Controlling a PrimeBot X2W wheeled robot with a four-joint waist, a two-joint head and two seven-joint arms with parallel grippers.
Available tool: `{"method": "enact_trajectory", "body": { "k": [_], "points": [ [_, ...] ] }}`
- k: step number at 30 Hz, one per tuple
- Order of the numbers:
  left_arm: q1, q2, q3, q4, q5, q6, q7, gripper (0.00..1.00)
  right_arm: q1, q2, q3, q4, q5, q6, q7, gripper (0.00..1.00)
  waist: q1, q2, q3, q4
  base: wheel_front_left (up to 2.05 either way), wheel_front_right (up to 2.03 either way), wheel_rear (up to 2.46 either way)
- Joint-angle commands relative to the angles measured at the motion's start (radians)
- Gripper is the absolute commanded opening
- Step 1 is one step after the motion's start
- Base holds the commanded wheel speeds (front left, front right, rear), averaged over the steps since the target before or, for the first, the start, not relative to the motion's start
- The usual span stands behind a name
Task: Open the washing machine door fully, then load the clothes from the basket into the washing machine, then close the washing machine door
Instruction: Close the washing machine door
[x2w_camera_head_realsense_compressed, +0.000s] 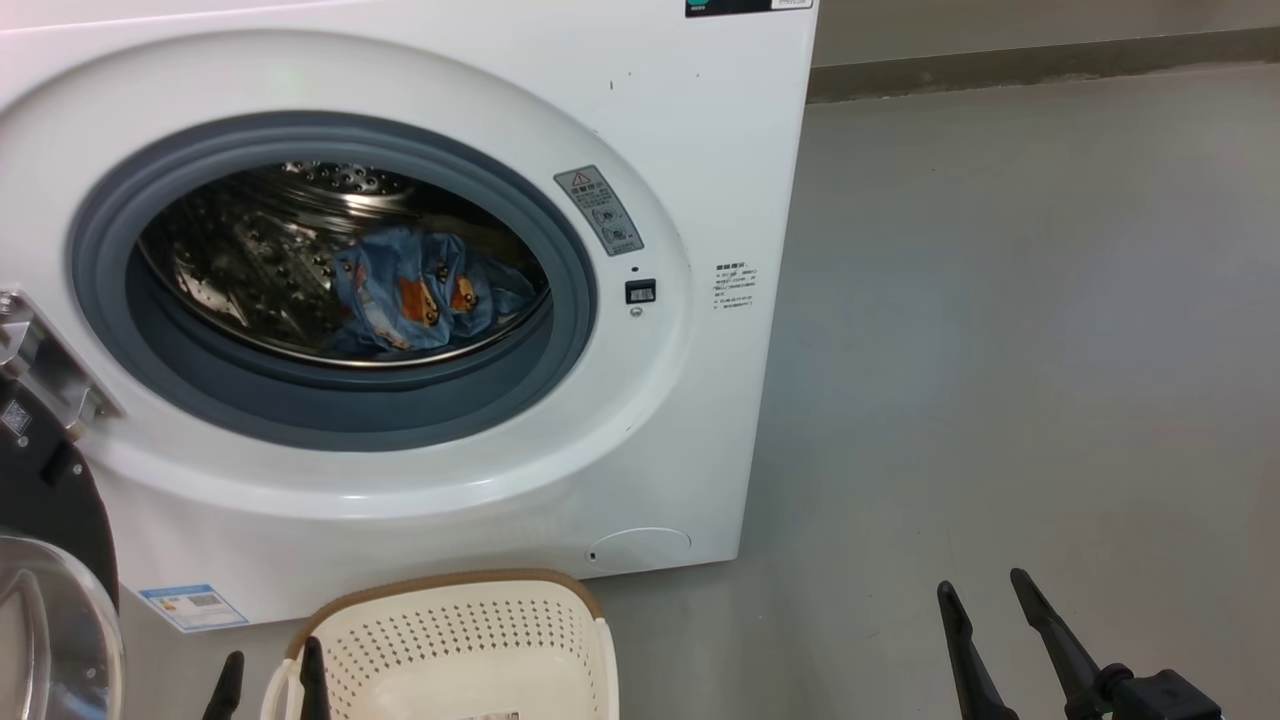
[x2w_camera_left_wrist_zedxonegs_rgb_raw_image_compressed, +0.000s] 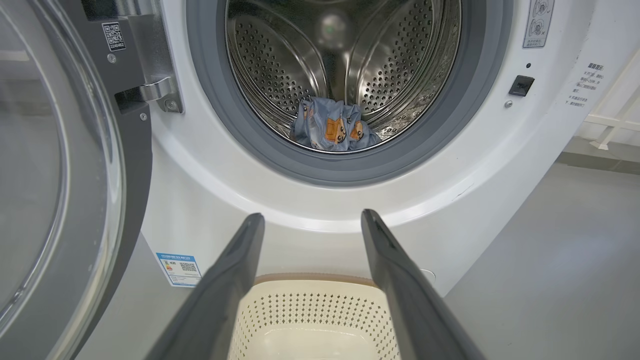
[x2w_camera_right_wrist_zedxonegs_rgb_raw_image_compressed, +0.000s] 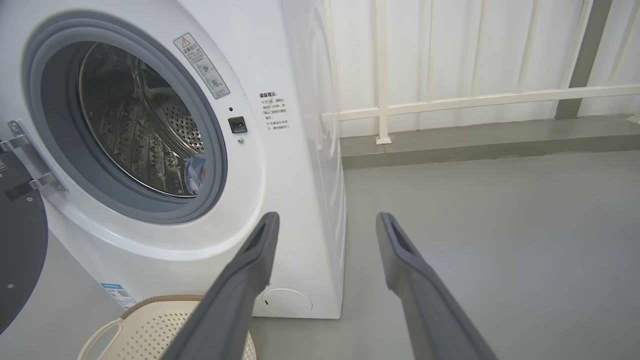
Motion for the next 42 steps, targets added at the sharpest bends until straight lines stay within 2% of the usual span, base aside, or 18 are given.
{"method": "enact_trajectory", "body": {
  "k": [1, 10, 27, 42],
  "points": [
    [-0.029, 0.002, 0.042, -0.016, 0.019, 0.000, -0.012, 1.00, -0.024, -0.012, 0.020, -0.025, -0.007, 0.006, -0.012, 1.00, 0.0000, 0.0000, 0.000, 0.000, -0.17, 0.17, 0.00],
    [-0.029, -0.006, 0.051, -0.011, 0.024, -0.007, -0.012, 1.00, -0.024, -0.012, 0.020, -0.024, -0.006, 0.006, -0.012, 1.00, 0.0000, 0.0000, 0.000, 0.001, -0.73, 0.73, 0.00],
    [-0.029, -0.014, 0.063, -0.003, 0.042, -0.018, -0.012, 1.00, -0.023, -0.012, 0.021, -0.026, -0.004, 0.006, -0.012, 1.00, 0.0000, 0.0000, 0.006, 0.000, -1.71, 1.71, 0.00],
    [-0.034, -0.021, 0.075, -0.003, 0.054, -0.029, -0.012, 1.00, -0.024, -0.012, 0.021, -0.025, -0.003, 0.006, -0.012, 1.00, 0.0000, 0.0000, 0.007, 0.003, -0.24, 0.24, 0.00]
  ]
}}
